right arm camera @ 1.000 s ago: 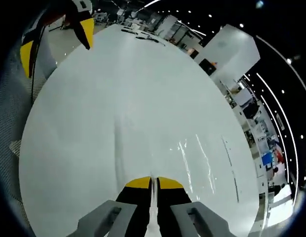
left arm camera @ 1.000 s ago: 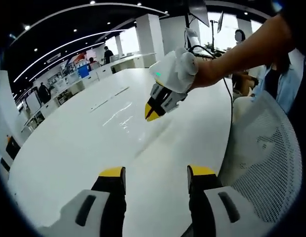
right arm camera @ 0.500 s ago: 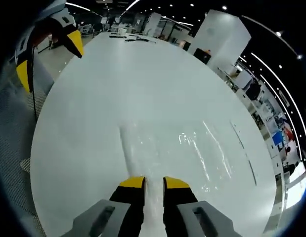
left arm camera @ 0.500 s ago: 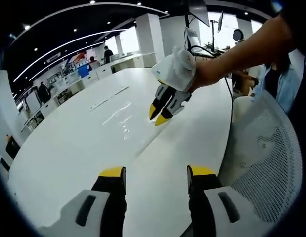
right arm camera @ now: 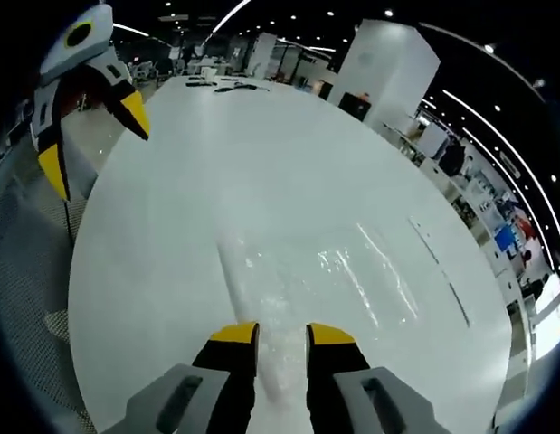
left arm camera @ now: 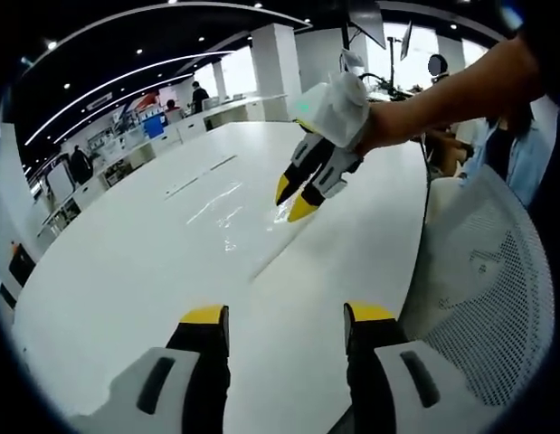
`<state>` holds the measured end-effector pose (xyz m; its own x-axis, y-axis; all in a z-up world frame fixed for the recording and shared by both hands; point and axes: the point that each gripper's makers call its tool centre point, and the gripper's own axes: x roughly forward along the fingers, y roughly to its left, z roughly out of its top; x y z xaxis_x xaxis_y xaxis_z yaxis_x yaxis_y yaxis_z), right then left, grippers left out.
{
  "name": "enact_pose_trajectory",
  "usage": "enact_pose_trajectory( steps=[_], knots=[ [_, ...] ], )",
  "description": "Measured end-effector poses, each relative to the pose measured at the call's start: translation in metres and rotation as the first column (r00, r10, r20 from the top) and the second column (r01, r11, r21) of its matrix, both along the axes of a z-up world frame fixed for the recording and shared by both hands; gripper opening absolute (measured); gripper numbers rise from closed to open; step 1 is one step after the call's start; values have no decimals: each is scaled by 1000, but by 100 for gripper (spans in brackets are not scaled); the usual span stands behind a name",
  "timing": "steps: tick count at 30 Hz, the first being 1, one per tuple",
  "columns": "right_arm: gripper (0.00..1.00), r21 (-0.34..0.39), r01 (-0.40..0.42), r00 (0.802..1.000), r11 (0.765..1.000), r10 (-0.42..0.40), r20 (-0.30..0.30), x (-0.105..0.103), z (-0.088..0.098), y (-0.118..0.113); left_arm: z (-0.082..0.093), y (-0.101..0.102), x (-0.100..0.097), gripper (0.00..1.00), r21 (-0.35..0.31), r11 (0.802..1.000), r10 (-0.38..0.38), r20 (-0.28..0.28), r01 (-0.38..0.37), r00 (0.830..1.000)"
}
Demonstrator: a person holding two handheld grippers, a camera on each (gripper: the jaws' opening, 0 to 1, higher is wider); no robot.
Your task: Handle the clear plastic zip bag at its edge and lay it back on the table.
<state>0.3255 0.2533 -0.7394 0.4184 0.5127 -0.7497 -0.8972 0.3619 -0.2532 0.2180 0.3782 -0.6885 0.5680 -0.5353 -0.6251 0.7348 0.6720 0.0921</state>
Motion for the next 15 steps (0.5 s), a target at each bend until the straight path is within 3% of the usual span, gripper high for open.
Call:
enact_pose_trajectory(
  steps=[4, 8, 15],
  knots=[
    [26, 66, 40, 999, 997, -38, -19, -3, 7, 1, -1, -1, -1, 50, -2, 1000, -1, 0, 1, 1000],
    [31, 83, 44, 999, 996, -44, -4, -6, 16, -1, 0, -1, 0, 49, -9, 1000, -2, 1, 2, 1000],
    [45, 151, 95, 996, 984, -93, -16, -6, 16, -6, -2, 2, 2, 50, -10, 1000, 4, -1, -4, 1000]
  ],
)
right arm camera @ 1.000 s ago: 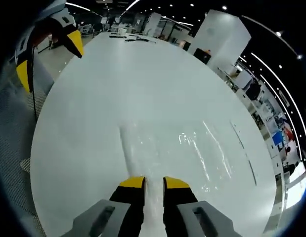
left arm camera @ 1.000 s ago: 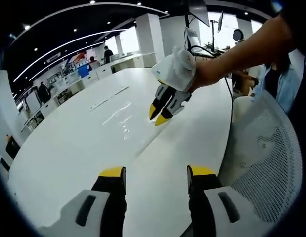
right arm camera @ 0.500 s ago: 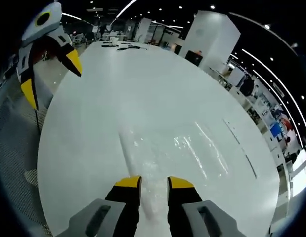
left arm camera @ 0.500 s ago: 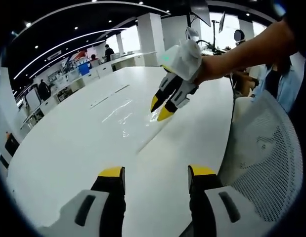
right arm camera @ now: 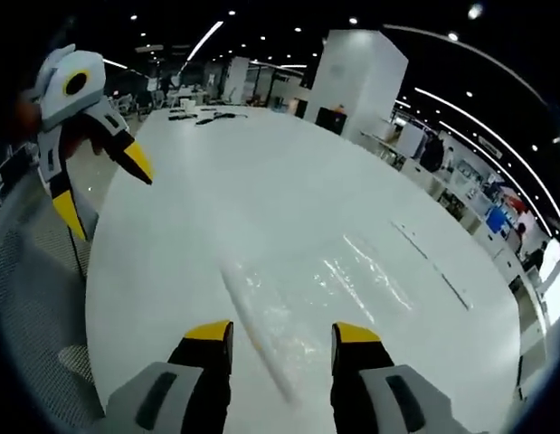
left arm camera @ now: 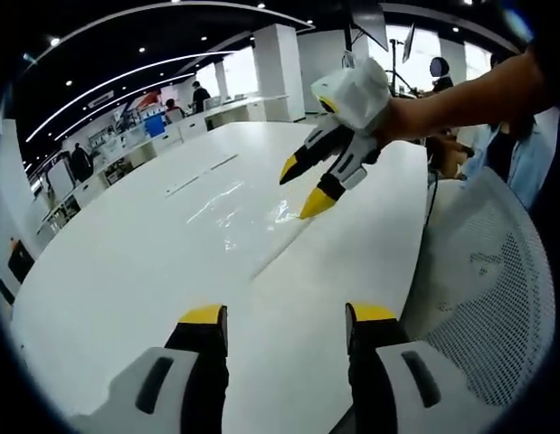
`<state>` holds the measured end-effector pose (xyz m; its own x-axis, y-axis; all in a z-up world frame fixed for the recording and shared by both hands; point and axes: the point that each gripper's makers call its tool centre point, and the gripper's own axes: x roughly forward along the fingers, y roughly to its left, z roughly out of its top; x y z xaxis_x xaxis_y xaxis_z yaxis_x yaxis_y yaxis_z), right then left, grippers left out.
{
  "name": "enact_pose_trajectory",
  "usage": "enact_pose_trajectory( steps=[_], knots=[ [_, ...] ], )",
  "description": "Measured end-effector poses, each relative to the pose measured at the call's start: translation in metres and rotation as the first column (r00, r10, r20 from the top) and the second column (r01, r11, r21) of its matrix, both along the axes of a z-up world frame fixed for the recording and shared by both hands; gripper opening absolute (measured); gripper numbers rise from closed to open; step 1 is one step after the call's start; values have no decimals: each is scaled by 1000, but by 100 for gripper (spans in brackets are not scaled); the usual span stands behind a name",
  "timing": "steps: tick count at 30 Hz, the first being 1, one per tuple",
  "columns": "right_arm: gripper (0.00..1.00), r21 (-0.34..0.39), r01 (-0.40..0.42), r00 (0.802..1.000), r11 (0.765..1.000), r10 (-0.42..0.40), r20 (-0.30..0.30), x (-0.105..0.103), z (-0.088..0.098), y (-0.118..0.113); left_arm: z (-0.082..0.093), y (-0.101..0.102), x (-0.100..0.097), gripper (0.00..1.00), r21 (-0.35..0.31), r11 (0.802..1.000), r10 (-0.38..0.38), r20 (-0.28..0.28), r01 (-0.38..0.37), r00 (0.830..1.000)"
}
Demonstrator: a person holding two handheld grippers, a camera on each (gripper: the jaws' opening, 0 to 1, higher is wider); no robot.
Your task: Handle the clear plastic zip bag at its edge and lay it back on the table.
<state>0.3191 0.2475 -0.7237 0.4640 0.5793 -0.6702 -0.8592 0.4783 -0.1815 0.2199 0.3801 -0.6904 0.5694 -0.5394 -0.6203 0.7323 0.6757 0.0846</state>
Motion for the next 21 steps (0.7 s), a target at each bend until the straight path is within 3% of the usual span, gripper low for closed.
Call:
enact_pose_trajectory(
  steps=[8, 12, 21],
  knots=[
    [51, 41, 32, 999, 999, -32, 2, -9, 6, -9, -1, 2, -2, 52, 2, 1000, 7, -1, -7, 1000],
    [60, 71, 58, 998, 996, -58, -3, -9, 11, -10, -1, 3, 0, 55, -1, 1000, 14, 0, -14, 1000],
    [70, 133, 116, 993, 984, -114, -18, -22, 17, -18, -2, 8, 2, 67, -27, 999, 43, 0, -43, 999]
  ],
)
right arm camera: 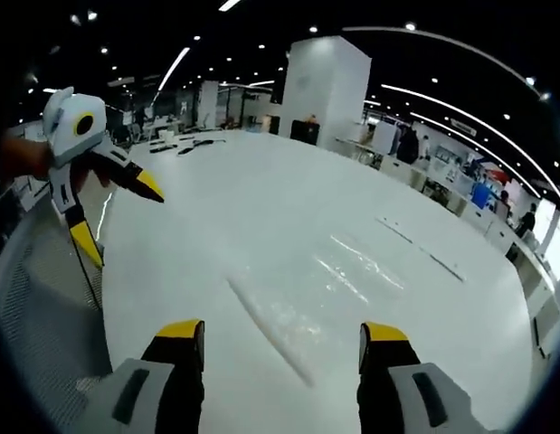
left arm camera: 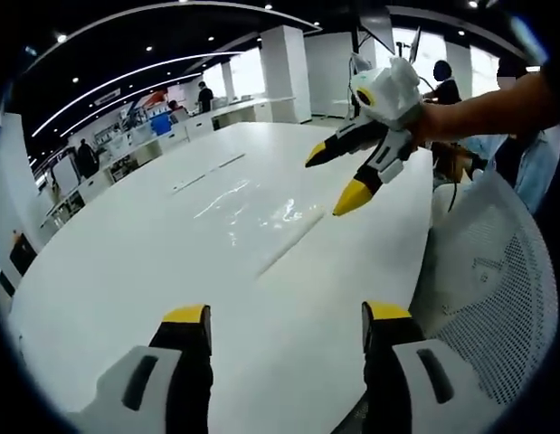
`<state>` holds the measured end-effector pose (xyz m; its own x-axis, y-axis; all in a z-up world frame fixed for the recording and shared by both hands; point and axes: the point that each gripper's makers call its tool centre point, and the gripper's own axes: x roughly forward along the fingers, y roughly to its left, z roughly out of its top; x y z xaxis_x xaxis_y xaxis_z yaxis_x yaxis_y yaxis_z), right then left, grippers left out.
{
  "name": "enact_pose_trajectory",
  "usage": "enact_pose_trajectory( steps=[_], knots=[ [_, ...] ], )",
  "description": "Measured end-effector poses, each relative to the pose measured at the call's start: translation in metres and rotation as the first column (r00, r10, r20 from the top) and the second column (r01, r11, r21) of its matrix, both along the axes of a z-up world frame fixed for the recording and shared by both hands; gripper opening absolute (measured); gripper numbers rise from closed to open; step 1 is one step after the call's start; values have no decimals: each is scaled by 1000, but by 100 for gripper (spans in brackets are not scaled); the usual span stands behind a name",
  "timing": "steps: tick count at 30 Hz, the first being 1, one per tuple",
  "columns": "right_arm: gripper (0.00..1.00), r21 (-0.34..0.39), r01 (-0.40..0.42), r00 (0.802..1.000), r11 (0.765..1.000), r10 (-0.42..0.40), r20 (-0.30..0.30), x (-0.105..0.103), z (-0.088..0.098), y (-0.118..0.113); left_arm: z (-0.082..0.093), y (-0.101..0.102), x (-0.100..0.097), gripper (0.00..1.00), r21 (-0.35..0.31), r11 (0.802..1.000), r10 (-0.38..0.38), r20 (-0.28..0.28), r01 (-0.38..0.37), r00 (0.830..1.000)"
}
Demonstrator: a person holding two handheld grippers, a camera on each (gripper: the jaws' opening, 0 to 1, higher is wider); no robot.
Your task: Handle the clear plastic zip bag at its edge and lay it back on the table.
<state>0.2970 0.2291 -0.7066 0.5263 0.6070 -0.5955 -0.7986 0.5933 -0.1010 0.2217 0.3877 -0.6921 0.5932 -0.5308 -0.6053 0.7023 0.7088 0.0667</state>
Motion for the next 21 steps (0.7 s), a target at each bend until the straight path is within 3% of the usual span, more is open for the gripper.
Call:
enact_pose_trajectory(
  steps=[13, 21],
  knots=[
    [88, 63, 50, 999, 997, -50, -10, -11, 7, -2, -5, 1, -2, 84, -5, 1000, 13, -6, -13, 1000],
    [90, 120, 109, 994, 987, -109, -8, -24, 18, -10, -9, 6, -7, 92, -35, 998, 52, -23, -53, 998]
  ],
)
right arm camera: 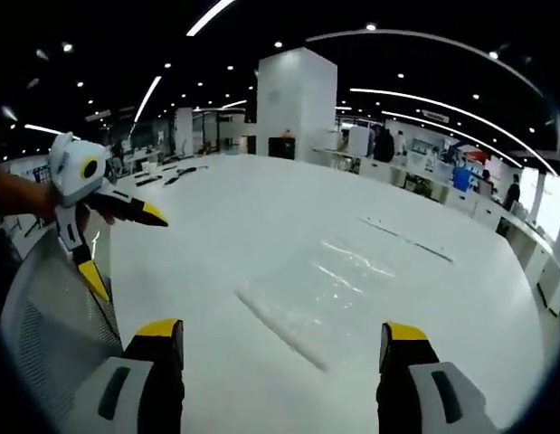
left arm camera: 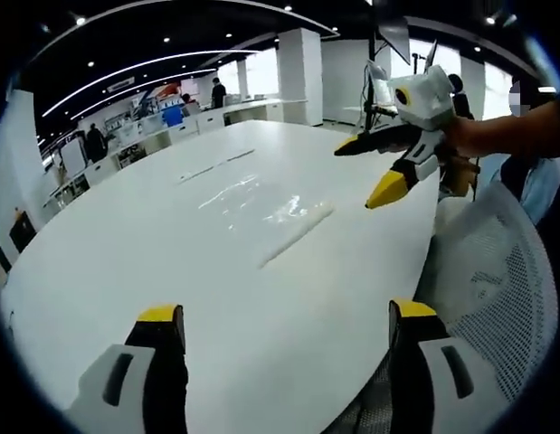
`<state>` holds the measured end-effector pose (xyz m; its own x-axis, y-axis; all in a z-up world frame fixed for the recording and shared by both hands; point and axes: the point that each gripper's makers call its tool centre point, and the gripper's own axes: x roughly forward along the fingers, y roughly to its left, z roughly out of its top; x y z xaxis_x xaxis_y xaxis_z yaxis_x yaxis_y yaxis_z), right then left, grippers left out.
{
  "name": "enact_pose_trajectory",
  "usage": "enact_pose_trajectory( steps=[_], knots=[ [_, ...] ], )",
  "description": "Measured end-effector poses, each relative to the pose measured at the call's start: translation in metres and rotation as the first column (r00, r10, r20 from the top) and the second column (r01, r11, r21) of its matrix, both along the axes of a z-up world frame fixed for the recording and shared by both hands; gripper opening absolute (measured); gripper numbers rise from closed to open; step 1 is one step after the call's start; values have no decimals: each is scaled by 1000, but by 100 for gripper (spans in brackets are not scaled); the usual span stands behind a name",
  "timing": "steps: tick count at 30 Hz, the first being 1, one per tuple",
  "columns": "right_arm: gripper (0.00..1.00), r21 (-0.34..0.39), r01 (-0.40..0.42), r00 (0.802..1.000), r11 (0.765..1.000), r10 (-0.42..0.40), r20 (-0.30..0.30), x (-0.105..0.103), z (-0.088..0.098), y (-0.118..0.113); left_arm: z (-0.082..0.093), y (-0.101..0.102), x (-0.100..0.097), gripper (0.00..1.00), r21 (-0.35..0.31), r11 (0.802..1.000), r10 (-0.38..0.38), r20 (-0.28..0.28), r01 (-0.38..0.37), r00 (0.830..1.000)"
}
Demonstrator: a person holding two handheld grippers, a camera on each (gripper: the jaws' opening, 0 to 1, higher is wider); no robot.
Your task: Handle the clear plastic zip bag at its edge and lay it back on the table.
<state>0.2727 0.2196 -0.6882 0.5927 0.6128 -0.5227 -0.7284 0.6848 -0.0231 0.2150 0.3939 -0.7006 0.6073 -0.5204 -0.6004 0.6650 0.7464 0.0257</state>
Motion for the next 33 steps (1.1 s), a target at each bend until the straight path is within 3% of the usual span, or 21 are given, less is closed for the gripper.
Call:
enact_pose_trajectory(
  steps=[11, 17, 33],
  knots=[
    [94, 67, 68, 998, 995, -67, -16, -27, 0, -9, -4, 5, -10, 93, -15, 1000, 17, 22, -17, 1000],
    [97, 122, 125, 992, 985, -124, -19, -34, 3, -15, 3, 3, -10, 93, -20, 999, 31, 51, -30, 998],
    [98, 132, 164, 985, 978, -170, 35, -42, 8, -17, 5, 8, -8, 93, -29, 998, 53, 91, -51, 994]
  ],
)
